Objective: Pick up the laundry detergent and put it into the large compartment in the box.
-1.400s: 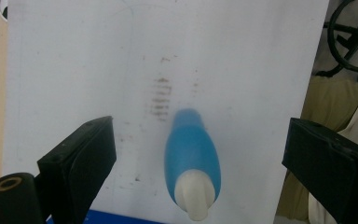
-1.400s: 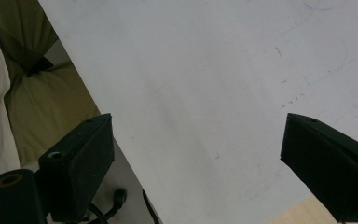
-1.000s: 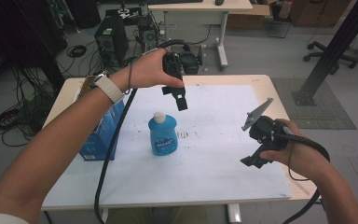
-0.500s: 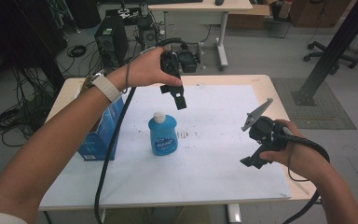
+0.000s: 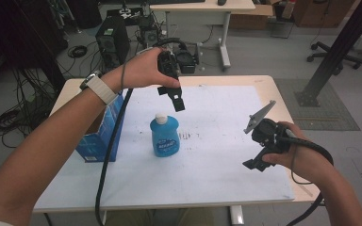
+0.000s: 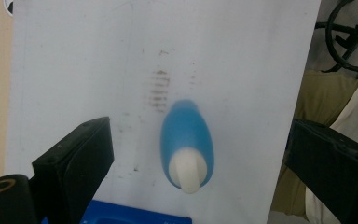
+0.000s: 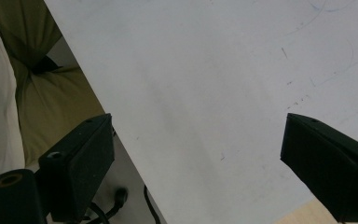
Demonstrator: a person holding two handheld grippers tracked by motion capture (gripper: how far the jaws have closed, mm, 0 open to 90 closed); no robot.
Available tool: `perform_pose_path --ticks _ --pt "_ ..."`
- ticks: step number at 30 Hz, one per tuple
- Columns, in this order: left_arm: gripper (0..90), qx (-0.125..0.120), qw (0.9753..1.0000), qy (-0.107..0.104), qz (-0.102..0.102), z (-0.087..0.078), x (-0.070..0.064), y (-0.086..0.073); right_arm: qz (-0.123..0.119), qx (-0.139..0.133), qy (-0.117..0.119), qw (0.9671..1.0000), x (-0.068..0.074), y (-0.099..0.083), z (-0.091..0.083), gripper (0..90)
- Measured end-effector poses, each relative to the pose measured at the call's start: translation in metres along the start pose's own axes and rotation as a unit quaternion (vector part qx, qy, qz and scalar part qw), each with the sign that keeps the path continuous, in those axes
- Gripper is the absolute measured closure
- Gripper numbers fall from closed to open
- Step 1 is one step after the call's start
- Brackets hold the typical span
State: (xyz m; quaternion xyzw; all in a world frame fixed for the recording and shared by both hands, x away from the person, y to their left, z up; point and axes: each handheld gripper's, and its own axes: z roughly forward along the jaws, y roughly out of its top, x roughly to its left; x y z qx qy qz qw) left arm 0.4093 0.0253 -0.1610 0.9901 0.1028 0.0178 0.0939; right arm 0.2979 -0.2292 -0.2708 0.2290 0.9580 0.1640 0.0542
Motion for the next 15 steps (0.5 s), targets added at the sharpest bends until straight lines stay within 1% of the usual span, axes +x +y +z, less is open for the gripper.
perform_pose_path --ticks 7,10,15 --pt "7.7 0.004 1.0000 -0.005 -0.004 0.004 0.001 -0.008 0.000 0.001 0.001 1.0000 0.001 0.000 0.001 9.7" --pt "7.7 0.003 1.0000 -0.004 -0.004 0.005 0.001 -0.010 -0.002 0.001 0.002 1.0000 0.001 0.001 0.002 9.7" --pt "7.4 0.000 1.0000 -0.009 -0.003 0.006 -0.001 -0.013 -0.001 0.001 0.003 1.0000 0.002 0.001 0.002 9.7"
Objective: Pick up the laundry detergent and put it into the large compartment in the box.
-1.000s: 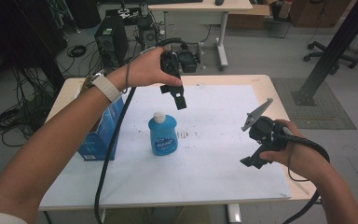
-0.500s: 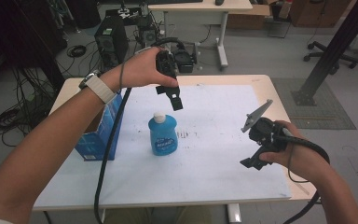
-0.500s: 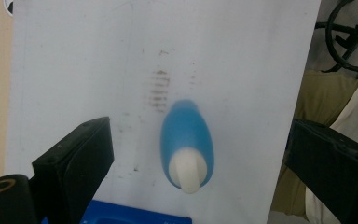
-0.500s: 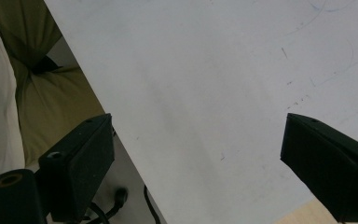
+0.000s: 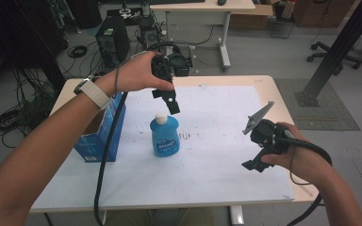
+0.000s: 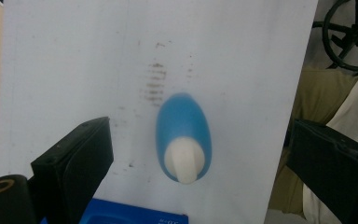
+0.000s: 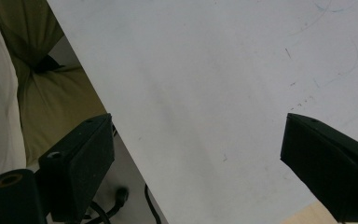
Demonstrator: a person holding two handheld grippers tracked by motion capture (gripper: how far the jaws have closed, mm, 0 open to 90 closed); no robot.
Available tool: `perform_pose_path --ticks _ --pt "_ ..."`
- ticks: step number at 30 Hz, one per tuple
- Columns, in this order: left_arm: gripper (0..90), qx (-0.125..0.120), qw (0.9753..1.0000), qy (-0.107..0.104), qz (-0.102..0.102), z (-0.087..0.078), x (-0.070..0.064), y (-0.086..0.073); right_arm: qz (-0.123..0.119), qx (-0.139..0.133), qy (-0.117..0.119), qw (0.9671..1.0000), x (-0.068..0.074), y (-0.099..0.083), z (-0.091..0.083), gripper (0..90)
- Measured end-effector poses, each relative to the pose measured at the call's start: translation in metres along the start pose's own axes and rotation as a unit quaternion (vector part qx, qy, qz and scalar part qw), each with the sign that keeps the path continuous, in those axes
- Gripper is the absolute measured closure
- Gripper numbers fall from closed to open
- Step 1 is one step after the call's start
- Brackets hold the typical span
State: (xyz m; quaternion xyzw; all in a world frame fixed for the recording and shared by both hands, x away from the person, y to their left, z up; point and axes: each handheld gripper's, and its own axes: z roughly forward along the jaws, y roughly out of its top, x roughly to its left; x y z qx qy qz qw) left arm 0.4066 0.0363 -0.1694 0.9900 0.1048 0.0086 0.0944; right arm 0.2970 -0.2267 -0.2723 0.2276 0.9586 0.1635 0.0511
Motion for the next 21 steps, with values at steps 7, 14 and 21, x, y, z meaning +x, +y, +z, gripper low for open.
perform_pose_path --ticks 7,14,21 --pt "7.4 0.005 1.0000 0.000 -0.003 0.005 0.000 -0.006 -0.001 0.000 0.001 1.0000 0.001 0.000 0.001 9.7" --pt "7.1 0.002 1.0000 -0.003 -0.007 0.009 0.000 -0.012 0.000 0.001 0.001 1.0000 0.000 0.000 0.002 9.7" --pt "7.0 0.006 0.9999 -0.005 -0.007 0.017 0.000 -0.017 0.000 0.001 0.001 1.0000 0.000 0.001 0.002 9.7"
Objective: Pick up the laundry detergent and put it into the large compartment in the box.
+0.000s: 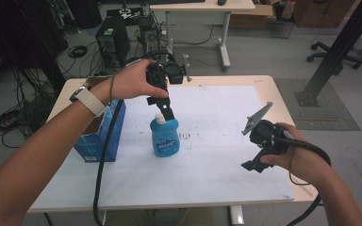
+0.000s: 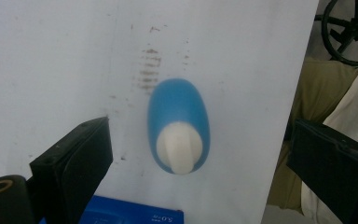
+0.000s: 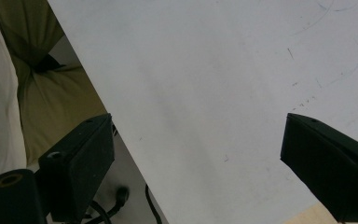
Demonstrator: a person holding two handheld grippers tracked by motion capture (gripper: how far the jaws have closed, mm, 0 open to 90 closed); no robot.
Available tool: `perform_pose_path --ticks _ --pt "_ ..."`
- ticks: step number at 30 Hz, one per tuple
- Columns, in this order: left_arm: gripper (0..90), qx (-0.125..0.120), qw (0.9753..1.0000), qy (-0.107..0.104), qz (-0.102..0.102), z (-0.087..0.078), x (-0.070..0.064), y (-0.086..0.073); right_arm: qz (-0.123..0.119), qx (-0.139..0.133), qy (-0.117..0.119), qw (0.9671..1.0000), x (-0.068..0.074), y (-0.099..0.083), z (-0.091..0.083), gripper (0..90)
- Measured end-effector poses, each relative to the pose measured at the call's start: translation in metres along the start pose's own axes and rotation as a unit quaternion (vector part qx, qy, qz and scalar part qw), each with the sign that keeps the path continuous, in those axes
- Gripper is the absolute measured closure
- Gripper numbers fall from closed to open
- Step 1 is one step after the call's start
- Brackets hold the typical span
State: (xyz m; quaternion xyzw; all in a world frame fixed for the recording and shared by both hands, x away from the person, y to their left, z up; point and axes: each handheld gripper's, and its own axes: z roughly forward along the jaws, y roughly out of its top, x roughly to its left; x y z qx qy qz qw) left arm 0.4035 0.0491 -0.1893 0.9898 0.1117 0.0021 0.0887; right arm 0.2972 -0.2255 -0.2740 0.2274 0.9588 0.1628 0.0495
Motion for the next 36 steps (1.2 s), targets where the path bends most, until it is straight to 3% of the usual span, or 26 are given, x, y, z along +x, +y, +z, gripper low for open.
perform_pose_path --ticks 36 --pt "7.3 0.011 0.9998 -0.014 -0.013 0.040 0.009 -0.014 -0.001 0.007 0.005 1.0000 0.002 0.001 0.005 9.7"
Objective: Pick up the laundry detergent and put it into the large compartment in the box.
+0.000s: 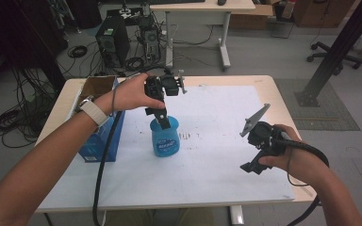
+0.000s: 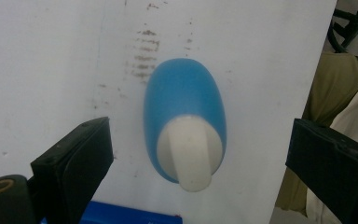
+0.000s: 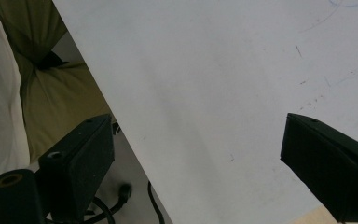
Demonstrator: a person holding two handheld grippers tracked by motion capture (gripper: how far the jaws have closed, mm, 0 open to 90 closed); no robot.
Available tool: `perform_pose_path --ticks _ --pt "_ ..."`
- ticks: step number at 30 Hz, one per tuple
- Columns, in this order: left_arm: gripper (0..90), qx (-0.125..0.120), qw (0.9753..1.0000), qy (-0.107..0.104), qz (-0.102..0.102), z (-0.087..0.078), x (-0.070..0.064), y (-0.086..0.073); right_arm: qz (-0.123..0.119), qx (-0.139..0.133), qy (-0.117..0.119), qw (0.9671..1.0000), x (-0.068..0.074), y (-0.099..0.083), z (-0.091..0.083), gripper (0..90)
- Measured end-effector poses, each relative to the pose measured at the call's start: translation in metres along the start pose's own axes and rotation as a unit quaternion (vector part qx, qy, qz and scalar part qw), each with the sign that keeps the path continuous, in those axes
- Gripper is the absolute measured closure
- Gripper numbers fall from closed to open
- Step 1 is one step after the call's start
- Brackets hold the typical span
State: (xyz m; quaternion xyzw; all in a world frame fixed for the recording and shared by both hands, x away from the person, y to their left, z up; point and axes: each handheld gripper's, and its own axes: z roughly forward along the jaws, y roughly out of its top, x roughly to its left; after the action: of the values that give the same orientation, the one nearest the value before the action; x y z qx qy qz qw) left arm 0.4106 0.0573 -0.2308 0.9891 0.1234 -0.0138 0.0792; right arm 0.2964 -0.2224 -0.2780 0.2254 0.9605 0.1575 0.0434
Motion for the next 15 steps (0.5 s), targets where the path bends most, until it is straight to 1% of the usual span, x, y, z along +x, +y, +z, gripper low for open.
perform_pose_path --ticks 10,15 --pt "7.5 0.009 1.0000 -0.002 -0.004 0.013 0.001 -0.001 0.002 0.001 0.001 1.0000 0.000 -0.001 0.001 9.7" --pt "7.6 0.006 1.0000 0.000 -0.008 0.015 0.002 -0.003 0.003 0.001 0.001 1.0000 0.000 -0.001 0.000 9.7"
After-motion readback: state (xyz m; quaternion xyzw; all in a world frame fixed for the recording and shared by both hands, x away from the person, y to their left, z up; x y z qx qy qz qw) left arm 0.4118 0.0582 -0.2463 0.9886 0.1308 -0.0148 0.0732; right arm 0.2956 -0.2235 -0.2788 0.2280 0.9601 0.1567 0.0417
